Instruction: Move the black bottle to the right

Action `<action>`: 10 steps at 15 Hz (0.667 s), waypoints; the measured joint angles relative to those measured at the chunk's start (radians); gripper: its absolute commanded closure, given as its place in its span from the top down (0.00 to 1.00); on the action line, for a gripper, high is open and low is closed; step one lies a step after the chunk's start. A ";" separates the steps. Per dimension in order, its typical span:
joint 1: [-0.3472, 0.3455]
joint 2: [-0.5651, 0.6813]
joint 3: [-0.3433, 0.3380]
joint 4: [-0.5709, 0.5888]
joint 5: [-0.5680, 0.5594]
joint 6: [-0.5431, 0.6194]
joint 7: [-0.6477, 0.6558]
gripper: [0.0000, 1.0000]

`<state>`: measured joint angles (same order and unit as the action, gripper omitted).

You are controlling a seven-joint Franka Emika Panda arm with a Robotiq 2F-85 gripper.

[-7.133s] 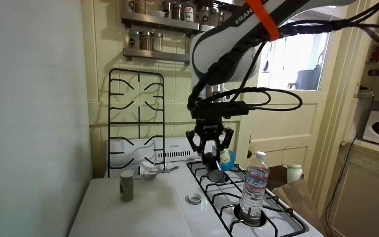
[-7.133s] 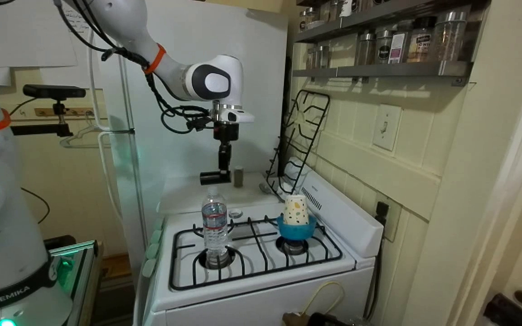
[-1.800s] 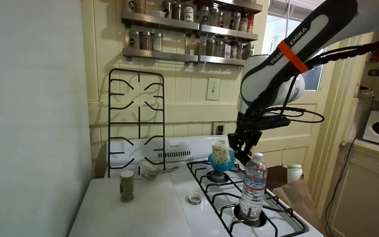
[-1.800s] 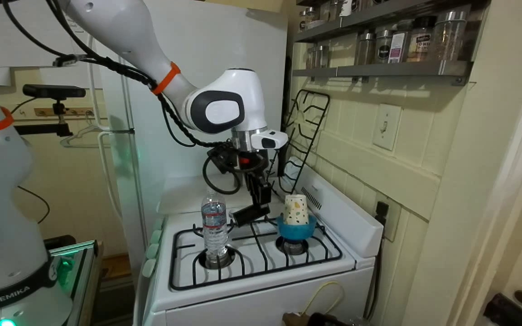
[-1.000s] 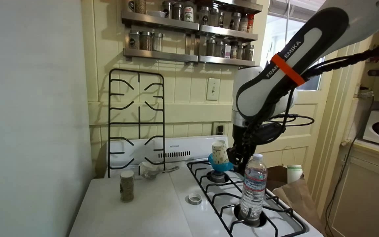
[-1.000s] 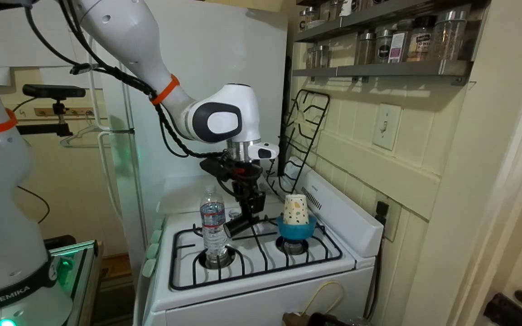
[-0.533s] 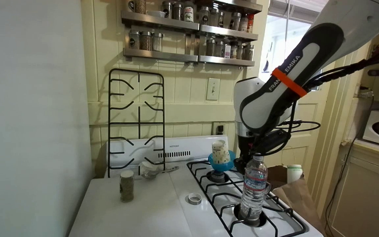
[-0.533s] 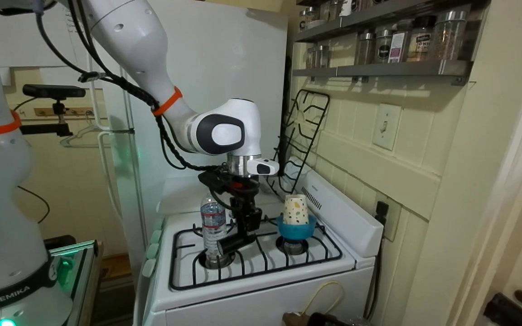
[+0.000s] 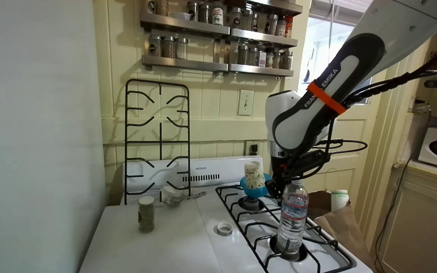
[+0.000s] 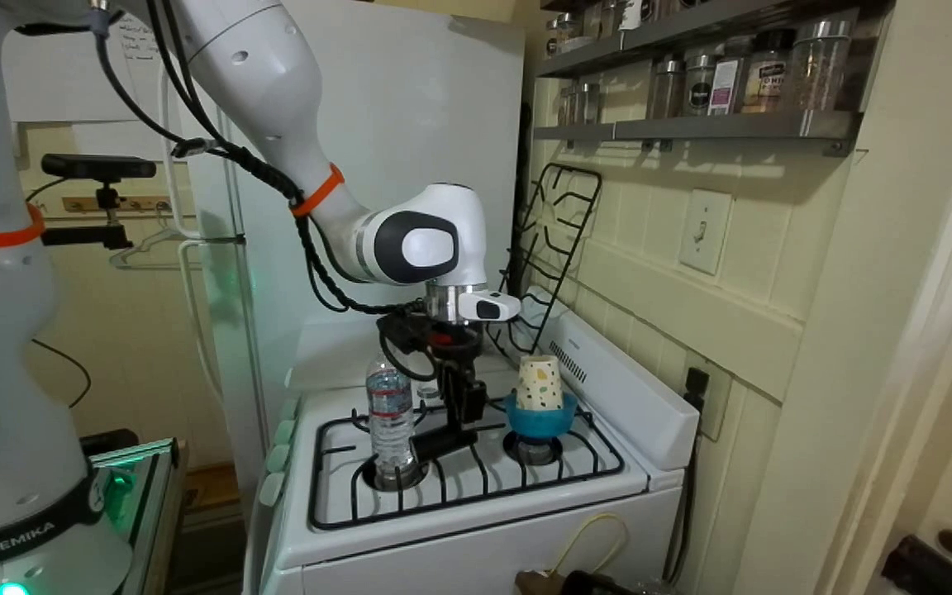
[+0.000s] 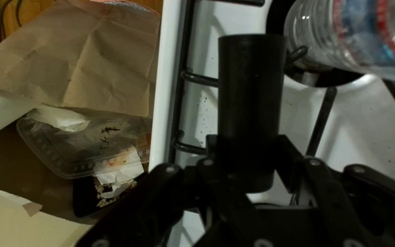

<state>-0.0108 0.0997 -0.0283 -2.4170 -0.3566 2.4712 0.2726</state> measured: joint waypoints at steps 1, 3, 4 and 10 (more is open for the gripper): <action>0.000 0.007 -0.001 0.008 0.000 0.000 0.005 0.68; 0.001 0.020 0.000 0.018 0.001 -0.002 0.007 0.77; 0.002 0.027 0.000 0.023 0.001 -0.006 0.007 0.85; 0.021 0.003 0.001 0.051 0.002 -0.033 0.011 1.00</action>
<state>0.0104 0.1024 -0.0272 -2.3658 -0.3541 2.4383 0.2833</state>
